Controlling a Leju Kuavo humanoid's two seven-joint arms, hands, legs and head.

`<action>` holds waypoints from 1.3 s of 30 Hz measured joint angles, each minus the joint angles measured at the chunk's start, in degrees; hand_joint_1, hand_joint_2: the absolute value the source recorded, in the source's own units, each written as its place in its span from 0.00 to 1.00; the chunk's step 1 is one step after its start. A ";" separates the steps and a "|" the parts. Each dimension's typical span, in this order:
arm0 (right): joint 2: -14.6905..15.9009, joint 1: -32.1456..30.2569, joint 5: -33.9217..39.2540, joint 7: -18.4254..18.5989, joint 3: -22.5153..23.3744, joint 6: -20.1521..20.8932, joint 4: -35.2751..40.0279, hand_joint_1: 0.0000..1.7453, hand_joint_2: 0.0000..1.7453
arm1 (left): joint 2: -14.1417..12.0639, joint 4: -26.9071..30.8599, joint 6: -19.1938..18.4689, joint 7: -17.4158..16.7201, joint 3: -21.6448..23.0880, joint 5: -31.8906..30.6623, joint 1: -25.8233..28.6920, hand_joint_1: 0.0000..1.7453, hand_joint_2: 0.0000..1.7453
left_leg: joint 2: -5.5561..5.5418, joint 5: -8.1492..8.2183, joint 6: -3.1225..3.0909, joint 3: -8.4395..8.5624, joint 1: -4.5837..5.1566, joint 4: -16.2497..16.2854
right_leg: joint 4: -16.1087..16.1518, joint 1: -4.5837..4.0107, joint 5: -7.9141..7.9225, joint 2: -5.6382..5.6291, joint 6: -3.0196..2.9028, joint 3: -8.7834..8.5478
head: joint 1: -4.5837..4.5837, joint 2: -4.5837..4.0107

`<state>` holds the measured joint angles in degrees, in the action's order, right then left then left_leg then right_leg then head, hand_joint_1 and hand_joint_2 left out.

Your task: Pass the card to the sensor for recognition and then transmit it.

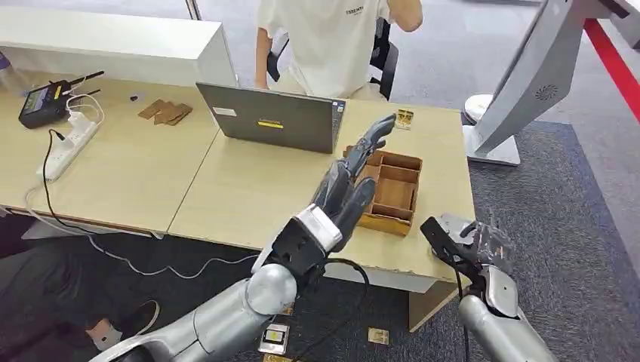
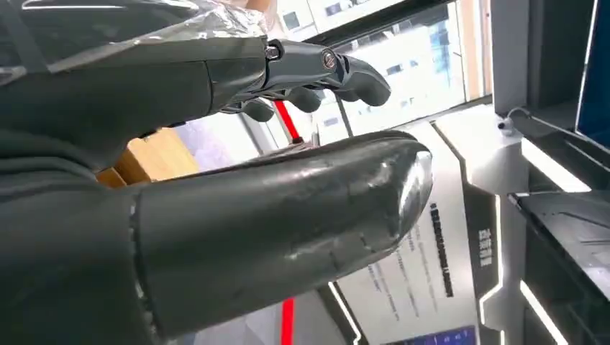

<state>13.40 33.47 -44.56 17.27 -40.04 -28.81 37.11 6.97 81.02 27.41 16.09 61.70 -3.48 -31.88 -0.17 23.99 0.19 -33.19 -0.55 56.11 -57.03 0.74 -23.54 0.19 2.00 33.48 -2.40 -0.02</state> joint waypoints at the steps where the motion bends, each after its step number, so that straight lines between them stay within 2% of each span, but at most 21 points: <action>1: 0.00 0.00 0.02 0.00 0.00 -0.11 0.00 1.00 1.00 | 0.00 0.00 0.00 0.04 0.02 0.15 -0.04 0.00 0.00 | 0.00 0.00 0.00 0.00 0.00 0.00 | 0.00 0.00 0.00 0.00 0.00 0.00 | 0.00 0.00; 7: -0.02 -0.14 -0.89 0.00 0.04 -1.03 0.91 1.00 1.00 | 0.00 -0.02 0.02 0.39 0.26 0.57 -0.11 0.00 0.00 | 0.00 0.00 0.00 -0.02 0.00 0.00 | 0.00 0.00 0.00 0.00 0.00 0.00 | 0.00 0.00; 10: -0.15 -0.12 -1.88 0.07 0.15 -2.82 2.85 1.00 1.00 | 0.00 -0.04 0.00 0.74 0.44 0.61 -0.11 0.00 0.00 | 0.00 0.00 0.00 -0.01 0.00 0.00 | 0.00 0.00 0.01 0.00 0.01 0.00 | 0.00 0.00; 17: -0.17 0.64 -5.14 2.34 0.61 -4.74 10.34 1.00 1.00 | 0.02 -0.09 -0.15 1.46 0.90 0.72 -0.11 0.00 0.00 | 0.00 0.00 0.00 -0.02 0.00 0.00 | 0.00 0.00 0.01 -0.01 0.01 0.00 | 0.00 0.00; 22: 0.00 2.60 -7.54 3.58 1.71 -4.59 16.87 1.00 1.00 | 0.24 -0.37 -0.85 1.75 1.14 0.59 -0.06 0.00 0.00 | 0.02 -0.01 0.00 -0.01 0.00 0.00 | 0.00 0.01 0.02 0.00 0.02 0.00 | 0.00 0.00; 26: 0.13 4.48 -9.18 3.74 2.14 -2.60 21.60 1.00 1.00 | 0.74 -0.70 -1.73 2.51 1.25 0.66 -0.07 0.00 0.00 | 0.02 -0.01 0.00 -0.01 0.01 0.00 | 0.00 0.01 0.04 -0.01 0.04 0.00 | 0.00 0.00; 31: -0.24 7.48 -11.41 3.54 2.23 2.28 24.55 1.00 1.00 | 1.95 -1.42 -3.24 3.89 1.27 1.05 -0.09 0.00 0.00 | 0.01 -0.01 0.00 -0.02 0.01 0.00 | 0.00 0.01 0.04 -0.01 0.04 0.01 | 0.00 0.00; 35: -1.03 9.82 -11.45 3.08 1.81 5.20 24.44 1.00 1.00 | 2.69 -2.08 -4.22 4.83 1.33 1.27 -0.12 0.00 0.00 | 0.02 -0.01 0.00 -0.02 0.00 0.00 | 0.00 0.00 0.04 -0.01 0.04 0.01 | 0.00 0.00; 39: -2.77 13.25 -11.30 1.86 1.07 7.06 21.27 1.00 1.00 | 3.58 -3.28 -5.07 6.14 1.40 1.75 -0.19 0.00 0.00 | 0.01 -0.01 0.00 -0.03 0.00 0.00 | 0.00 0.00 0.04 -0.01 0.04 0.03 | 0.00 0.00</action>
<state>10.62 46.71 -55.87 19.13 -38.97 -21.75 58.38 10.56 77.75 22.34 22.23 63.10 -1.73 -32.06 -0.16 23.97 0.19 -33.22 -0.55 56.11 -57.04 0.74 -23.50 0.18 2.04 33.50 -2.40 -0.02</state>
